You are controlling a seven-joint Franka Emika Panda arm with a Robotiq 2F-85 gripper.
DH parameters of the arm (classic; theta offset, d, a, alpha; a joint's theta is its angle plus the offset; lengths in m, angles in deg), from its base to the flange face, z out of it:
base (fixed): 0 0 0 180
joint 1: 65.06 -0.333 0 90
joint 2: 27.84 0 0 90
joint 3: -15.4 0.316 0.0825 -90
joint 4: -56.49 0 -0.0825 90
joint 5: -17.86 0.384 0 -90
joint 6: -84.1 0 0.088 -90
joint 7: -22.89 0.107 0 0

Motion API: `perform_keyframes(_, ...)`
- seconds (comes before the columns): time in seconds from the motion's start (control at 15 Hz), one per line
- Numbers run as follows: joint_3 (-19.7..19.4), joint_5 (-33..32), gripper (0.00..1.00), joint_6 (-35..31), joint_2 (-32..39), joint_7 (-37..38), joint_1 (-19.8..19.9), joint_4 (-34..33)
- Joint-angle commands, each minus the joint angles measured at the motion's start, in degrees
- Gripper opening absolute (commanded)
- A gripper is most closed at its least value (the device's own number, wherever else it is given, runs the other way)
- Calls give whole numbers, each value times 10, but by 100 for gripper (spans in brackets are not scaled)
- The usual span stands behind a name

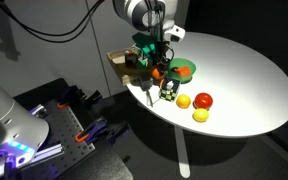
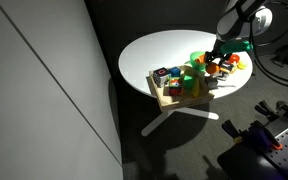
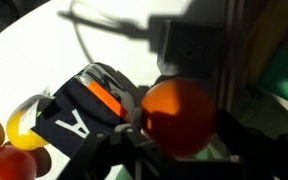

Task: Put the toy orange on the table

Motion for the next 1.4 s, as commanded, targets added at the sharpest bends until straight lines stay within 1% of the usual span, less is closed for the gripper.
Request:
perform_keyframes(0.0, 12, 9, 49, -20, 10, -16, 11, -2)
perform_keyframes(0.13, 12, 7, 49, -26, 15, -15, 10, -1)
perform_keyframes(0.2, 12, 5, 90, -30, 16, -13, 9, -1)
perform_keyframes(0.33, 13, 4, 100, -33, 18, -13, 8, 0)
perform_keyframes(0.8, 21, 10, 100, -31, -3, -15, 11, 6)
perform_keyframes(1.2, 26, 13, 100, -22, -41, -15, 10, 6)
perform_keyframes(1.33, 24, 8, 100, -7, -56, -14, 7, 5)
